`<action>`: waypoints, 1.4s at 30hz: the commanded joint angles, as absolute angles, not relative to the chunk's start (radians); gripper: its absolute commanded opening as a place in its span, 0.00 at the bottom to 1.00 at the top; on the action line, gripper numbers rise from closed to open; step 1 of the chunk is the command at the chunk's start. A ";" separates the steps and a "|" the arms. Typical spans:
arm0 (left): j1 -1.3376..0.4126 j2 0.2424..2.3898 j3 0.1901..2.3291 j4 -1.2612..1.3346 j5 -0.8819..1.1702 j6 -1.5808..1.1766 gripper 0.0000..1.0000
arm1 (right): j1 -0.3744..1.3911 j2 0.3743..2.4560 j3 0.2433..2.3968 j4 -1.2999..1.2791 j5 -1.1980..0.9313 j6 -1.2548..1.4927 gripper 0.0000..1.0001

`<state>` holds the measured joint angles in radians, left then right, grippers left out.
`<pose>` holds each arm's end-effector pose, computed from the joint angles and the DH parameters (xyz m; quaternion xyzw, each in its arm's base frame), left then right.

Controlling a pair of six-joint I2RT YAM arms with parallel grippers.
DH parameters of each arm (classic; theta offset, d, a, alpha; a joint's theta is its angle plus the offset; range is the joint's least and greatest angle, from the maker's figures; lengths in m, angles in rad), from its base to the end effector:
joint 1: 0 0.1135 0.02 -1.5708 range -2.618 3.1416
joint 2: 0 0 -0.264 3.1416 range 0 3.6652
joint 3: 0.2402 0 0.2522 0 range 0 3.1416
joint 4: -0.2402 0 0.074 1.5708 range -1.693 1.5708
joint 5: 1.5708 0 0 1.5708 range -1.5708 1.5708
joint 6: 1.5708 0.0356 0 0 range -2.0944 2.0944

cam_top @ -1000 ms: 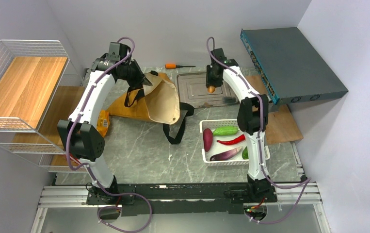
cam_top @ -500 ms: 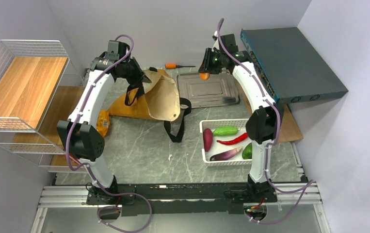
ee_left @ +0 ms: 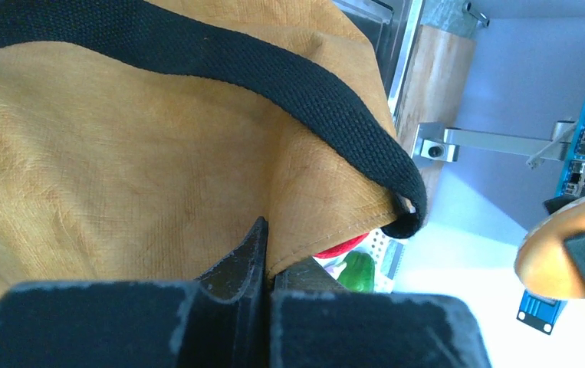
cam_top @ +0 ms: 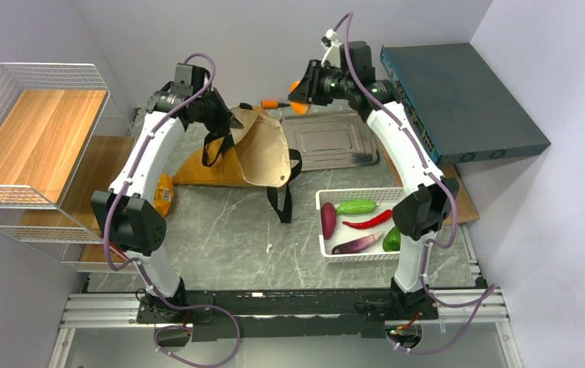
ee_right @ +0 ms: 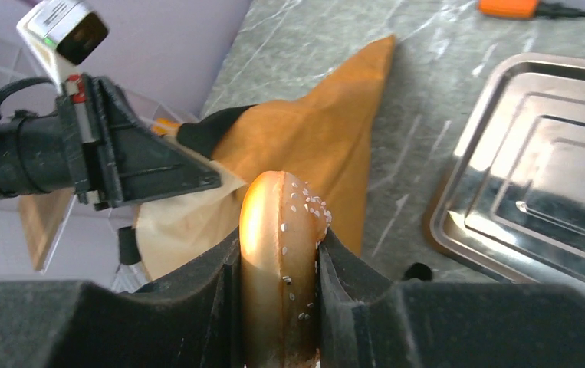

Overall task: Place the food into the grocery bag and tie it
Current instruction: Place the food in the grocery bag.

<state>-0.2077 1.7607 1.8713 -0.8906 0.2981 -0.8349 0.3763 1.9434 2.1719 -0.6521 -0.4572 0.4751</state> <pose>0.3731 -0.0893 0.3834 -0.2271 0.8857 -0.3085 0.2621 0.4013 0.1755 0.4298 -0.0824 0.8232 0.3916 0.4028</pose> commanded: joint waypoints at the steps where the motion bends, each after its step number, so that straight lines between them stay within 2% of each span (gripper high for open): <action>1: -0.236 1.693 1.889 -0.824 0.306 -0.880 0.00 | 0.432 1.903 2.201 -0.587 -0.500 0.485 0.02; 13: -0.257 1.719 1.925 -0.789 0.351 -0.948 0.00 | 0.512 1.905 2.212 -0.600 -0.493 0.452 0.05; 16: -0.260 1.724 1.933 -0.779 0.360 -0.955 0.00 | 0.520 1.899 2.195 -0.600 -0.499 0.440 0.09; 17: -0.262 1.727 1.936 -0.778 0.360 -0.956 0.00 | 0.522 1.899 2.191 -0.601 -0.503 0.438 0.13; 20: -0.268 1.728 1.940 -0.774 0.359 -0.959 0.00 | 0.530 1.909 2.190 -0.608 -0.519 0.431 0.40; 22: -0.270 1.725 1.933 -0.767 0.362 -0.964 0.00 | 0.536 1.914 2.191 -0.610 -0.519 0.431 0.54; 25: -0.271 1.724 1.927 -0.757 0.368 -0.972 0.00 | 0.543 1.922 2.195 -0.610 -0.521 0.430 0.71; 29: -0.273 1.725 1.935 -0.759 0.367 -0.972 0.00 | 0.544 1.924 2.197 -0.610 -0.521 0.432 0.85; 32: -0.273 1.724 1.936 -0.761 0.365 -0.969 0.00 | 0.543 1.927 2.202 -0.613 -0.520 0.432 0.89; 42: -0.273 1.736 1.947 -0.760 0.370 -0.965 0.00 | 0.545 1.908 2.214 -0.636 -0.486 0.398 0.91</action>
